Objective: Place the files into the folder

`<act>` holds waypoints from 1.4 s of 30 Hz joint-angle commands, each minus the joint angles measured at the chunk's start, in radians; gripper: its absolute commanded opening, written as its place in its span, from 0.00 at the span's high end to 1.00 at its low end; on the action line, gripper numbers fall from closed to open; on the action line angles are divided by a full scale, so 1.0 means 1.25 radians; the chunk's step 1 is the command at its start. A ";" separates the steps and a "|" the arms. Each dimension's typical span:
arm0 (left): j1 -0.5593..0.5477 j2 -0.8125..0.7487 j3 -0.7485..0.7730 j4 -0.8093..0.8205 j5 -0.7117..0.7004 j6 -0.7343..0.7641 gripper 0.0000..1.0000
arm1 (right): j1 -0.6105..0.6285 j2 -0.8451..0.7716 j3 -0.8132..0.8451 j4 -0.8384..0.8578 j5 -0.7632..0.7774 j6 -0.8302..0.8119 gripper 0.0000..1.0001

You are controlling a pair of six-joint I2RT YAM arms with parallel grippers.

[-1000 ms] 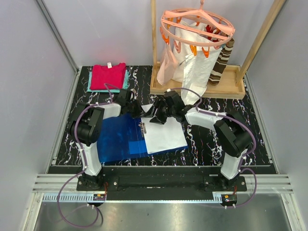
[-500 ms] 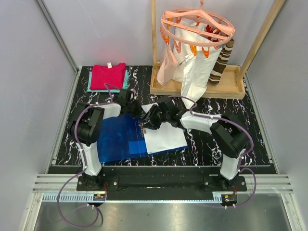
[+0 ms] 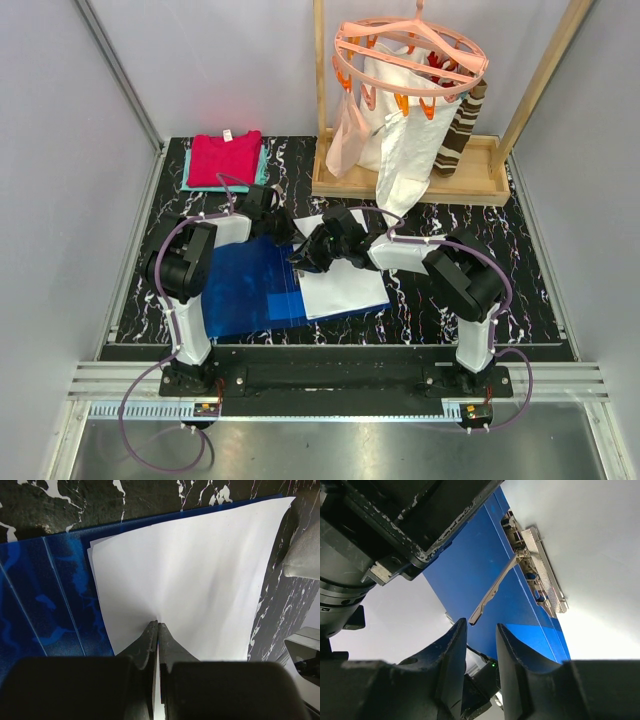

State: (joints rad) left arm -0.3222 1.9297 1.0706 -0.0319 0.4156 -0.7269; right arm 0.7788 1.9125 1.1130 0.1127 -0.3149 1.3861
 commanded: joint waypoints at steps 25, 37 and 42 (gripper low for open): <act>0.001 -0.022 -0.009 -0.041 -0.021 0.022 0.91 | 0.005 0.013 -0.060 0.094 0.008 0.052 0.96; 0.000 -0.201 0.079 -0.223 -0.064 0.073 0.62 | 0.005 0.025 -0.131 0.177 -0.011 0.073 1.00; 0.000 -0.298 0.022 -0.290 -0.131 0.092 0.78 | 0.005 0.022 -0.143 0.188 -0.017 0.070 1.00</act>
State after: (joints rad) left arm -0.3225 1.6814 1.1286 -0.3107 0.3401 -0.6498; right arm 0.7799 1.9293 0.9588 0.3458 -0.3424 1.4818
